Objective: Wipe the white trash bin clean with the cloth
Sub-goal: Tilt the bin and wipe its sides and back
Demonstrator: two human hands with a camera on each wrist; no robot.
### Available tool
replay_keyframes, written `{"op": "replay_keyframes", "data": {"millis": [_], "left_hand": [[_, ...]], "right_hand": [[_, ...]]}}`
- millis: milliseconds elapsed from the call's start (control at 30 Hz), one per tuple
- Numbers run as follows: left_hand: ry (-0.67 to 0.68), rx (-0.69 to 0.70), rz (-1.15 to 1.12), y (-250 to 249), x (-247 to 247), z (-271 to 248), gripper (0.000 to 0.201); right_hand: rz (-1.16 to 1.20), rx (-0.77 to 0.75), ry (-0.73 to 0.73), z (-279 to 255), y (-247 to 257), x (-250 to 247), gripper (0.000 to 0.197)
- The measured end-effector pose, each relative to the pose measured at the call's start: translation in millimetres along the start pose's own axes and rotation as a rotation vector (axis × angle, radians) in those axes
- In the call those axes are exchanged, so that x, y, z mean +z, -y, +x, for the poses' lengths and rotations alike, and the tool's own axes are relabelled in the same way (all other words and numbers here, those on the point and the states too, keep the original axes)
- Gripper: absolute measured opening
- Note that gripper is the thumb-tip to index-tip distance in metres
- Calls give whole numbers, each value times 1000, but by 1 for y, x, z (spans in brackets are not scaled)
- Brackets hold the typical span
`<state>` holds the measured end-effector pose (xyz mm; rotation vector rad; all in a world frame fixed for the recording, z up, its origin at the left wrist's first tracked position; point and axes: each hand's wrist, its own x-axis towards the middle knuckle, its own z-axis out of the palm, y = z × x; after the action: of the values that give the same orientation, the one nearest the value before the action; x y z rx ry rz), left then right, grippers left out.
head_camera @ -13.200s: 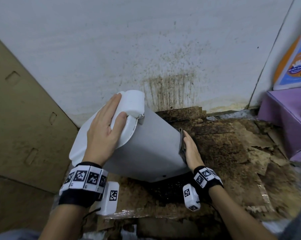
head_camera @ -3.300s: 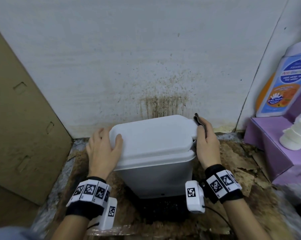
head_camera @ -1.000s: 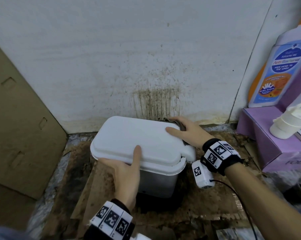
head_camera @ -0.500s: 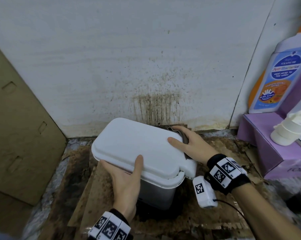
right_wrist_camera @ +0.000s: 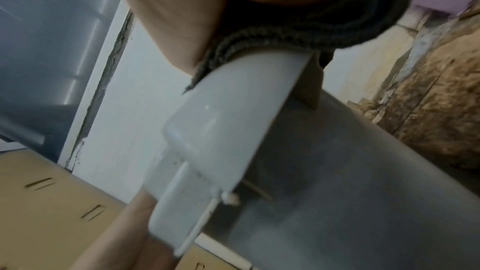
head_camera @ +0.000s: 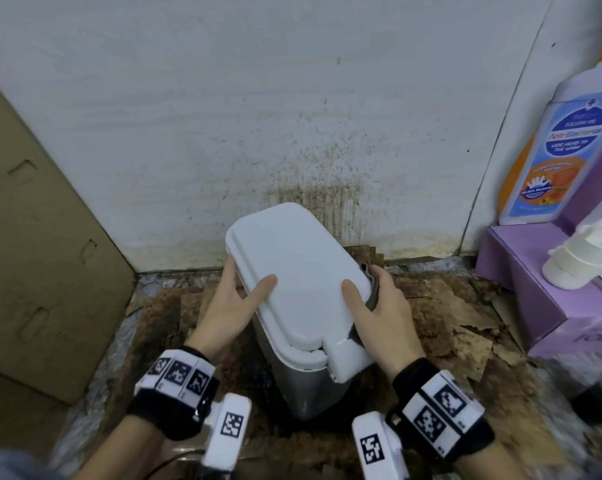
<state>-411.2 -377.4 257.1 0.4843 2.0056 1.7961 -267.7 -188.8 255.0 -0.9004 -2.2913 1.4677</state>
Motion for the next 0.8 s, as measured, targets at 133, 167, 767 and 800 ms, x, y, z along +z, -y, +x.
{"op": "replay_keyframes", "data": {"millis": [133, 167, 767, 800], "left_hand": [[51, -21, 64, 3, -1, 8, 81], [53, -20, 63, 4, -1, 8, 80], [-70, 5, 109, 19, 5, -28, 75], [-87, 10, 160, 23, 7, -31, 81]], "right_hand": [[-4, 32, -21, -15, 0, 11, 63], [9, 36, -17, -15, -1, 12, 60], [198, -72, 276, 31, -3, 1, 53], [206, -70, 289, 31, -3, 1, 55]]}}
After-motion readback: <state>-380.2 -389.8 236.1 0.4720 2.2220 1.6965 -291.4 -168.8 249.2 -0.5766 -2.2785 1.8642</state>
